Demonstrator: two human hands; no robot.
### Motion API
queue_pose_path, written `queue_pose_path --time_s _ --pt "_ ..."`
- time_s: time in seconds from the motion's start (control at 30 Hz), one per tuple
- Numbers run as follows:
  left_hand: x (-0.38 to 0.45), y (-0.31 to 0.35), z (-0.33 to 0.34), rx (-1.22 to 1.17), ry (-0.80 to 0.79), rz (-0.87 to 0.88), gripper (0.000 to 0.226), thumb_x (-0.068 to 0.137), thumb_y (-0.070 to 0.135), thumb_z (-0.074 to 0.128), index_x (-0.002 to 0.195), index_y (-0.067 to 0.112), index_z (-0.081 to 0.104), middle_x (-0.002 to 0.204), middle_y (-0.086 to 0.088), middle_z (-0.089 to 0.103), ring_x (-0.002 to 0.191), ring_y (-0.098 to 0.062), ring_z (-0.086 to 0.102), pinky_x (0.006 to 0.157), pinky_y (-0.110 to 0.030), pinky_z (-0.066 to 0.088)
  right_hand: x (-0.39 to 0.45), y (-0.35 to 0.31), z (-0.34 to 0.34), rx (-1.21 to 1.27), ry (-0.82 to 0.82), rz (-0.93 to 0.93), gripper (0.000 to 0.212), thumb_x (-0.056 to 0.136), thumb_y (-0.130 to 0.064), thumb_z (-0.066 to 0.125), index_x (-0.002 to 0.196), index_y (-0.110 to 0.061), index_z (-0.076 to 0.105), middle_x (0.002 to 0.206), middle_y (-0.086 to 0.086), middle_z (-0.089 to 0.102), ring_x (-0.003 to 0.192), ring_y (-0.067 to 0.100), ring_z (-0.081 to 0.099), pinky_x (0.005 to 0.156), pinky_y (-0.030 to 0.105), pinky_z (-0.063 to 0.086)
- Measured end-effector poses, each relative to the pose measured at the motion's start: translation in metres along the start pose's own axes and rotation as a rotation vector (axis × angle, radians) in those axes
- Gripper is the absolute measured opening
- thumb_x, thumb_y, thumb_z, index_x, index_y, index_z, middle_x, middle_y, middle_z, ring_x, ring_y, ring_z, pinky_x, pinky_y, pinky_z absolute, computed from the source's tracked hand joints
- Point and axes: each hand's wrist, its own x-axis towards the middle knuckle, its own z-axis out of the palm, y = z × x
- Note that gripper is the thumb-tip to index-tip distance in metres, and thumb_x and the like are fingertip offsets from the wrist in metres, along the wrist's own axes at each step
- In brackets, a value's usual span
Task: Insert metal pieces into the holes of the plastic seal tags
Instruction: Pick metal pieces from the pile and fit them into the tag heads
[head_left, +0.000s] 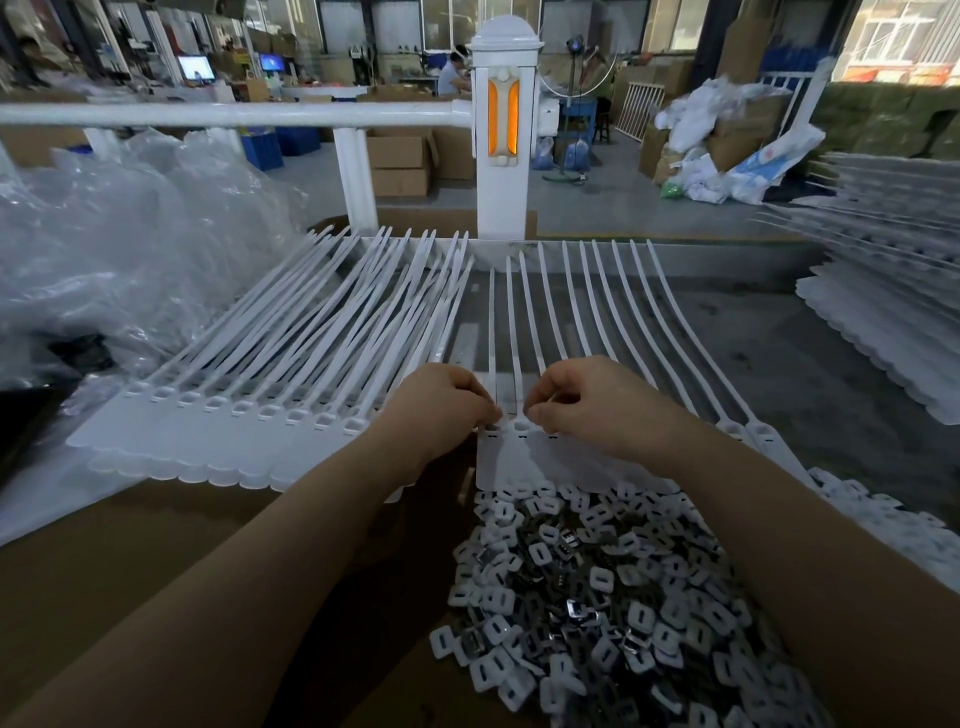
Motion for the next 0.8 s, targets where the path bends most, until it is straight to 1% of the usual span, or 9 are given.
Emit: queue_pose_path --time_s 0.07,0.13,0.27,0.37,0.43,0.53,0.7,0.8 --pt "0.001 0.001 0.000 0.017 -0.011 -0.035 0.015 0.079 0.014 0.075 0.066 0.017 0.068 0.066 0.000 0.065 0.060 -0.014 0.058 0.054 -0.022 0.043 0.000 0.000 0.000 0.005 0.000 -0.001 0.011 0.089 -0.028 0.068 0.079 -0.033 0.066 0.078 -0.011 0.069 0.074 0.002 0.065 0.067 0.024 0.051" --pt "0.002 0.002 0.000 0.032 -0.019 -0.062 0.015 0.079 0.013 0.074 0.066 0.017 0.067 0.065 0.000 0.063 0.059 -0.014 0.056 0.051 -0.020 0.039 -0.001 0.000 -0.001 0.013 -0.003 -0.002 0.011 0.089 -0.028 0.068 0.079 -0.032 0.066 0.077 -0.010 0.069 0.073 0.002 0.065 0.068 0.023 0.052" --pt "0.003 0.004 -0.001 0.048 -0.048 -0.112 0.012 0.082 0.012 0.071 0.071 0.013 0.066 0.070 -0.004 0.061 0.062 -0.017 0.055 0.052 -0.023 0.040 -0.001 -0.002 -0.002 0.013 -0.009 -0.006 0.010 0.089 -0.028 0.068 0.080 -0.031 0.067 0.078 -0.009 0.070 0.075 0.003 0.065 0.072 0.026 0.055" --pt "0.004 0.007 -0.002 0.040 -0.075 -0.145 0.010 0.085 0.009 0.067 0.076 0.010 0.063 0.071 -0.007 0.057 0.063 -0.019 0.050 0.053 -0.026 0.038 -0.002 -0.002 -0.002 0.016 -0.011 -0.003 0.009 0.089 -0.028 0.068 0.080 -0.030 0.067 0.078 -0.009 0.070 0.076 0.004 0.065 0.070 0.025 0.053" --pt "0.005 0.009 -0.002 0.053 -0.088 -0.159 0.005 0.087 0.008 0.065 0.083 0.006 0.062 0.075 -0.010 0.056 0.067 -0.021 0.049 0.054 -0.028 0.039 -0.002 -0.002 -0.002 0.022 -0.013 -0.001 0.009 0.089 -0.028 0.068 0.080 -0.031 0.067 0.078 -0.009 0.069 0.076 0.004 0.065 0.069 0.024 0.052" --pt "0.008 0.010 -0.003 0.068 -0.117 -0.179 0.007 0.088 0.007 0.064 0.093 0.003 0.061 0.083 -0.013 0.054 0.072 -0.024 0.048 0.055 -0.029 0.038 -0.001 -0.002 -0.002 0.025 -0.018 0.005 0.009 0.089 -0.029 0.068 0.080 -0.031 0.066 0.078 -0.010 0.069 0.076 0.003 0.065 0.068 0.023 0.050" --pt "0.011 0.010 -0.006 0.068 -0.152 -0.195 0.011 0.090 0.007 0.063 0.099 0.002 0.061 0.086 -0.014 0.052 0.069 -0.021 0.044 0.053 -0.027 0.035 -0.001 -0.002 -0.002 0.032 -0.024 0.007 0.010 0.089 -0.028 0.068 0.080 -0.031 0.066 0.079 -0.009 0.070 0.077 0.004 0.065 0.074 0.027 0.054" --pt "0.011 0.010 -0.008 0.073 -0.174 -0.193 0.007 0.089 0.006 0.063 0.094 0.004 0.060 0.082 -0.012 0.051 0.063 -0.018 0.041 0.051 -0.026 0.033 -0.001 -0.002 -0.002 0.030 -0.028 0.012 0.008 0.089 -0.029 0.068 0.081 -0.030 0.067 0.080 -0.009 0.070 0.079 0.005 0.066 0.077 0.030 0.055"
